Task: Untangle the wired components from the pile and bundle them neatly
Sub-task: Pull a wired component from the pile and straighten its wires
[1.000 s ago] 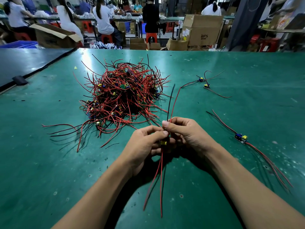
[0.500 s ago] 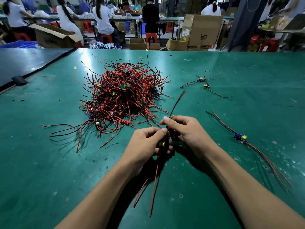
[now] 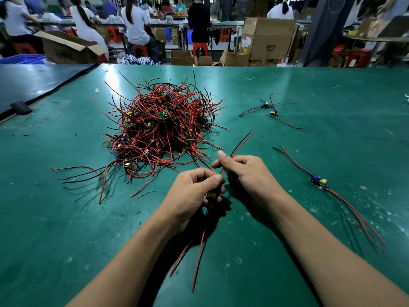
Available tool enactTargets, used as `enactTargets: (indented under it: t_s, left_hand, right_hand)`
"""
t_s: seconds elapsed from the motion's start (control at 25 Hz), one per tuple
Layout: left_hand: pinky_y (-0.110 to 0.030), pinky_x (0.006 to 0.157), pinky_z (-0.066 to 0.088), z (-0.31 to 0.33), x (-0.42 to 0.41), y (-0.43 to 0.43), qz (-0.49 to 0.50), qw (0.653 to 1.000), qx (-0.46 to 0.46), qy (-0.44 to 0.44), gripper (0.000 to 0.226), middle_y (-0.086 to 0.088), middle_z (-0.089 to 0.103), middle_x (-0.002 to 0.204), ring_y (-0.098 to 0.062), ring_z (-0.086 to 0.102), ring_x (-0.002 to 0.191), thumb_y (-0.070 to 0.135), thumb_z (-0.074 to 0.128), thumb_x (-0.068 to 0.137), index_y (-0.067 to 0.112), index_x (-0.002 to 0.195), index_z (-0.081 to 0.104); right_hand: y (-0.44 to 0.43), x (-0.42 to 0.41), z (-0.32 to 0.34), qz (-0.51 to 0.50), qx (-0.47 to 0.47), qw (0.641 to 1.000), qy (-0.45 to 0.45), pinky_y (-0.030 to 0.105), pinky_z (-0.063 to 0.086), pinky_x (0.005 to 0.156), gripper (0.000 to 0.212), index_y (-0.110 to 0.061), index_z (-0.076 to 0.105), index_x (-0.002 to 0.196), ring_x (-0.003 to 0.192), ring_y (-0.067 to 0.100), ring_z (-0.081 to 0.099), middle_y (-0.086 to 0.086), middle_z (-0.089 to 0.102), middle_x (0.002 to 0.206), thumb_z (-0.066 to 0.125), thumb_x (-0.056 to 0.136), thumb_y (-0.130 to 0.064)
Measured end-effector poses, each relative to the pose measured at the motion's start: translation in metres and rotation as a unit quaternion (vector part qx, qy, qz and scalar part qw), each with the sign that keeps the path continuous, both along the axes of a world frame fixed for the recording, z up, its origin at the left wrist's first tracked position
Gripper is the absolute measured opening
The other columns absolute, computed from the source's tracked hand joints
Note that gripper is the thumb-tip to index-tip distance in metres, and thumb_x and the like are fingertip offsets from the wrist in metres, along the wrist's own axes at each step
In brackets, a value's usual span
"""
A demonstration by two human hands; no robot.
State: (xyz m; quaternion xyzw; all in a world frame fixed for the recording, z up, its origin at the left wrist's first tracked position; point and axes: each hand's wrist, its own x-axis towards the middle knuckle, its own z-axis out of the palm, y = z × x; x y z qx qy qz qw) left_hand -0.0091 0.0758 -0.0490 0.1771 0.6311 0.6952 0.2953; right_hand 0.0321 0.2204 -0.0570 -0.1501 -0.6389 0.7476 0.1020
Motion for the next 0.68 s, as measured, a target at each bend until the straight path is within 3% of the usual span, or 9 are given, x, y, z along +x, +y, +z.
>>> enactTargets:
  t_s: [0.12, 0.28, 0.36, 0.44, 0.52, 0.64, 0.68]
  left_hand:
    - [-0.019, 0.047, 0.043, 0.000, 0.000, 0.000, -0.015, 1.000, -0.005, 0.011, 0.012, -0.008, 0.065, 0.069, -0.015, 0.058, 0.053, 0.010, 0.060, 0.093, 0.005, 0.082, 0.063]
    - [-0.021, 0.048, 0.044, -0.001, 0.000, -0.001, -0.032, 0.999, -0.006, 0.022, 0.012, -0.008, 0.066, 0.068, -0.016, 0.057, 0.053, 0.009, 0.061, 0.092, 0.005, 0.080, 0.063]
    - [-0.021, 0.048, 0.044, -0.001, 0.000, -0.001, -0.032, 0.999, -0.005, 0.023, 0.012, -0.008, 0.065, 0.067, -0.016, 0.056, 0.052, 0.008, 0.061, 0.092, 0.004, 0.080, 0.063]
    - [-0.021, 0.047, 0.045, -0.001, 0.000, -0.002, -0.018, 1.000, -0.003, 0.016, 0.012, -0.008, 0.065, 0.065, -0.016, 0.055, 0.051, 0.007, 0.061, 0.092, 0.002, 0.082, 0.064]
    - [-0.021, 0.047, 0.047, -0.001, -0.003, -0.001, 0.008, 1.000, 0.000, 0.003, 0.012, -0.008, 0.065, 0.065, -0.015, 0.056, 0.050, 0.008, 0.060, 0.093, 0.000, 0.085, 0.064]
    - [-0.021, 0.047, 0.050, -0.001, -0.005, 0.001, 0.036, 0.999, 0.013, -0.016, 0.013, -0.008, 0.064, 0.064, -0.015, 0.057, 0.049, 0.007, 0.058, 0.094, 0.001, 0.084, 0.062]
    - [-0.022, 0.047, 0.049, -0.002, -0.006, 0.002, 0.034, 0.999, 0.014, -0.018, 0.013, -0.009, 0.064, 0.063, -0.016, 0.057, 0.049, 0.007, 0.058, 0.094, 0.002, 0.082, 0.062]
  right_hand:
    - [0.004, -0.006, 0.002, -0.057, 0.006, 0.998, 0.000, 0.018, 0.021, 0.039, 0.039, -0.012, 0.078, 0.074, 0.039, 0.007, 0.026, -0.004, 0.037, 0.052, 0.065, 0.093, -0.044]
    - [0.010, -0.008, 0.007, -0.021, -0.213, 0.975, -0.056, 0.016, 0.017, 0.032, 0.048, -0.009, 0.063, 0.071, 0.032, 0.004, 0.023, -0.006, 0.035, 0.049, 0.050, 0.101, -0.043]
    - [0.014, -0.007, 0.009, 0.006, -0.265, 0.962, -0.066, 0.016, 0.017, 0.031, 0.050, -0.010, 0.062, 0.065, 0.031, 0.004, 0.023, -0.005, 0.034, 0.049, 0.051, 0.101, -0.043]
    - [0.015, -0.006, 0.007, 0.013, -0.189, 0.980, -0.057, 0.017, 0.016, 0.034, 0.051, -0.011, 0.069, 0.066, 0.034, 0.004, 0.024, -0.006, 0.036, 0.052, 0.053, 0.098, -0.048]
    - [0.007, -0.004, 0.004, 0.025, -0.068, 0.997, -0.038, 0.018, 0.022, 0.040, 0.044, -0.013, 0.077, 0.080, 0.039, 0.007, 0.029, -0.005, 0.042, 0.056, 0.062, 0.091, -0.052]
    - [-0.008, -0.003, -0.007, 0.050, -0.050, 0.997, 0.000, 0.029, 0.045, 0.050, 0.035, -0.006, 0.075, 0.090, 0.047, 0.020, 0.048, 0.011, 0.054, 0.064, 0.075, 0.087, -0.041]
    - [-0.009, -0.003, -0.008, 0.048, -0.050, 0.998, 0.002, 0.030, 0.046, 0.051, 0.033, -0.005, 0.075, 0.089, 0.047, 0.023, 0.048, 0.015, 0.052, 0.065, 0.076, 0.087, -0.039]
